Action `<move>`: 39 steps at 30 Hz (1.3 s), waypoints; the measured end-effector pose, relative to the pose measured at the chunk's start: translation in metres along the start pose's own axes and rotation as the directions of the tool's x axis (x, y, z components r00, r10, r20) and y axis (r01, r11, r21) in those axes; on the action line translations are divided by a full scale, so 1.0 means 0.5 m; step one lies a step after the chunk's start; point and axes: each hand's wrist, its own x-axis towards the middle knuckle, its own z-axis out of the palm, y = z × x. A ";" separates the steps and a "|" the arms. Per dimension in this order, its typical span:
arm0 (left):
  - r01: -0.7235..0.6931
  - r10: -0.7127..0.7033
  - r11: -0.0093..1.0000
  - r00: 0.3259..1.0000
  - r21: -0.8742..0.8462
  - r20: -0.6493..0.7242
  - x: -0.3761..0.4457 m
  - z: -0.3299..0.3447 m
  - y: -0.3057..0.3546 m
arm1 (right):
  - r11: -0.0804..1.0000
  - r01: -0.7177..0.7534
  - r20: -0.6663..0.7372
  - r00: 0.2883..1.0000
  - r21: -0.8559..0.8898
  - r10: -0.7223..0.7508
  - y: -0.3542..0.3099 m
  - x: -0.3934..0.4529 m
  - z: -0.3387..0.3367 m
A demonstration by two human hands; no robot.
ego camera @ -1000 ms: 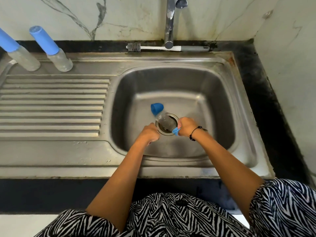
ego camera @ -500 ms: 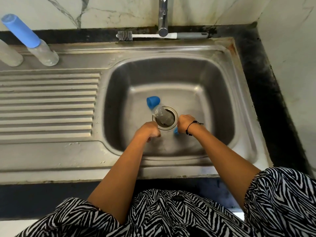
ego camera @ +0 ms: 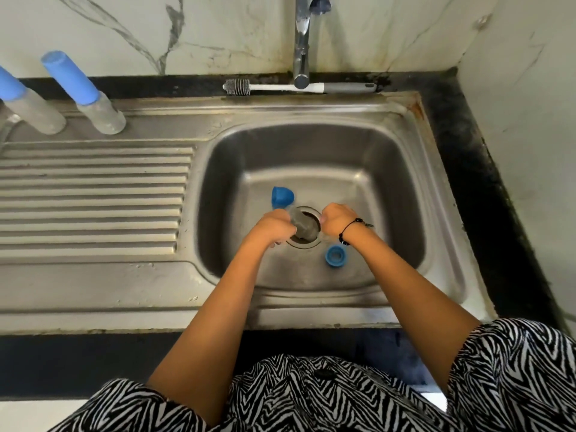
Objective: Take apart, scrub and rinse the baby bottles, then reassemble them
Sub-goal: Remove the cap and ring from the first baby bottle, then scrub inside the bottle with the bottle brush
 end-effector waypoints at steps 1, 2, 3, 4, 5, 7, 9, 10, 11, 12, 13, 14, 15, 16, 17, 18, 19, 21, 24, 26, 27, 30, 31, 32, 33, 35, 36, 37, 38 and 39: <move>-0.009 0.009 1.000 1.000 -0.019 -0.013 0.000 -0.006 0.008 | 1.000 0.008 -0.021 1.000 0.024 -0.007 -0.002 0.002 -0.009; -0.025 0.023 0.999 0.999 -0.045 -0.031 0.000 -0.013 0.018 | 0.999 0.020 -0.045 0.999 0.047 -0.018 -0.004 0.004 -0.021; -0.047 0.043 0.995 0.998 -0.086 -0.056 0.003 -0.022 0.029 | 0.997 0.035 -0.066 0.997 0.069 -0.030 -0.006 0.007 -0.035; -0.070 0.059 0.988 0.995 -0.140 -0.082 0.006 -0.028 0.039 | 0.995 0.055 -0.090 0.995 0.083 -0.048 -0.009 0.009 -0.048; -0.099 0.077 0.976 0.991 -0.196 -0.114 0.010 -0.039 0.051 | 0.993 0.074 -0.120 0.991 0.087 -0.064 -0.012 0.011 -0.065; -0.151 0.105 0.946 0.980 -0.286 -0.171 0.015 -0.065 0.079 | 0.990 0.108 -0.183 0.979 0.091 -0.090 -0.021 0.015 -0.102; -0.195 0.123 0.918 0.968 -0.347 -0.219 0.018 -0.094 0.107 | 0.983 0.150 -0.234 0.965 0.105 -0.123 -0.031 0.021 -0.141; -0.217 0.130 0.901 0.961 -0.375 -0.245 0.021 -0.110 0.121 | 0.979 0.176 -0.257 0.955 0.100 -0.145 -0.037 0.025 -0.162; -0.239 0.135 0.885 0.953 -0.400 -0.269 0.023 -0.126 0.136 | 0.976 0.196 -0.275 0.947 0.094 -0.164 -0.043 0.030 -0.181; -0.257 0.140 0.870 0.947 -0.421 -0.289 0.026 -0.141 0.149 | 0.972 0.216 -0.298 0.937 0.088 -0.181 -0.048 0.037 -0.199; -0.268 0.141 0.859 0.943 -0.436 -0.302 0.031 -0.156 0.162 | 0.969 0.231 -0.319 0.928 0.086 -0.193 -0.053 0.046 -0.216; -0.273 0.136 0.850 0.940 -0.451 -0.314 0.036 -0.169 0.172 | 0.966 0.246 -0.341 0.917 0.076 -0.206 -0.057 0.057 -0.230; -0.279 0.130 0.839 0.937 -0.467 -0.325 0.043 -0.181 0.183 | 0.966 0.254 -0.360 0.907 0.055 -0.218 -0.062 0.069 -0.245; -0.288 0.128 0.826 0.933 -0.485 -0.337 0.050 -0.192 0.193 | 0.966 0.256 -0.376 0.898 0.020 -0.230 -0.067 0.082 -0.258; -0.298 0.126 0.813 0.929 -0.500 -0.348 0.058 -0.202 0.202 | 0.968 0.250 -0.389 0.890 -0.025 -0.240 -0.071 0.097 -0.270; -0.307 0.126 0.803 0.925 -0.511 -0.359 0.067 -0.210 0.211 | 0.966 0.248 -0.400 0.880 -0.074 -0.257 -0.075 0.116 -0.281; -0.312 0.123 0.797 0.923 -0.518 -0.366 0.073 -0.216 0.218 | 0.962 0.245 -0.407 0.872 -0.117 -0.272 -0.078 0.131 -0.290; -0.321 0.120 0.786 0.918 -0.529 -0.379 0.095 -0.227 0.229 | 0.954 0.241 -0.424 0.856 -0.179 -0.296 -0.084 0.172 -0.303; -0.332 0.090 0.753 0.907 -0.568 -0.411 0.138 -0.239 0.234 | 0.934 0.222 -0.445 0.832 -0.281 -0.332 -0.090 0.221 -0.314; -0.340 0.071 0.715 0.904 -0.610 -0.421 0.164 -0.244 0.234 | 0.928 0.196 -0.474 0.815 -0.317 -0.334 -0.092 0.246 -0.317; -0.345 0.070 0.698 0.904 -0.627 -0.421 0.172 -0.247 0.235 | 0.929 0.176 -0.502 0.800 -0.327 -0.328 -0.093 0.256 -0.316; -0.345 0.061 0.655 0.911 -0.673 -0.408 0.190 -0.250 0.232 | 0.925 0.130 -0.575 0.750 -0.357 -0.327 -0.096 0.283 -0.308; -0.342 0.058 0.639 0.915 -0.689 -0.400 0.197 -0.250 0.232 | 0.927 0.114 -0.584 0.747 -0.358 -0.318 -0.098 0.295 -0.306; -0.339 0.057 0.626 0.918 -0.702 -0.393 0.200 -0.250 0.231 | 0.928 0.093 -0.585 0.753 -0.360 -0.303 -0.100 0.302 -0.304; -0.338 0.055 0.616 0.920 -0.712 -0.389 0.204 -0.249 0.230 | 0.928 0.076 -0.580 0.762 -0.364 -0.290 -0.103 0.308 -0.303; -0.343 0.052 0.601 0.918 -0.722 -0.394 0.205 -0.248 0.228 | 0.918 0.062 -0.574 0.764 -0.391 -0.296 -0.106 0.314 -0.303; -0.346 0.050 0.600 0.916 -0.722 -0.397 0.204 -0.247 0.226 | 0.914 0.063 -0.570 0.764 -0.402 -0.303 -0.106 0.312 -0.303; -0.344 0.049 0.601 0.917 -0.721 -0.397 0.201 -0.244 0.223 | 0.915 0.066 -0.568 0.765 -0.399 -0.303 -0.106 0.307 -0.301; -0.340 0.048 0.601 0.919 -0.723 -0.392 0.195 -0.240 0.219 | 0.920 0.069 -0.568 0.768 -0.386 -0.296 -0.104 0.300 -0.296; -0.336 0.048 0.594 0.922 -0.731 -0.385 0.189 -0.236 0.213 | 0.927 0.075 -0.562 0.776 -0.368 -0.286 -0.103 0.289 -0.291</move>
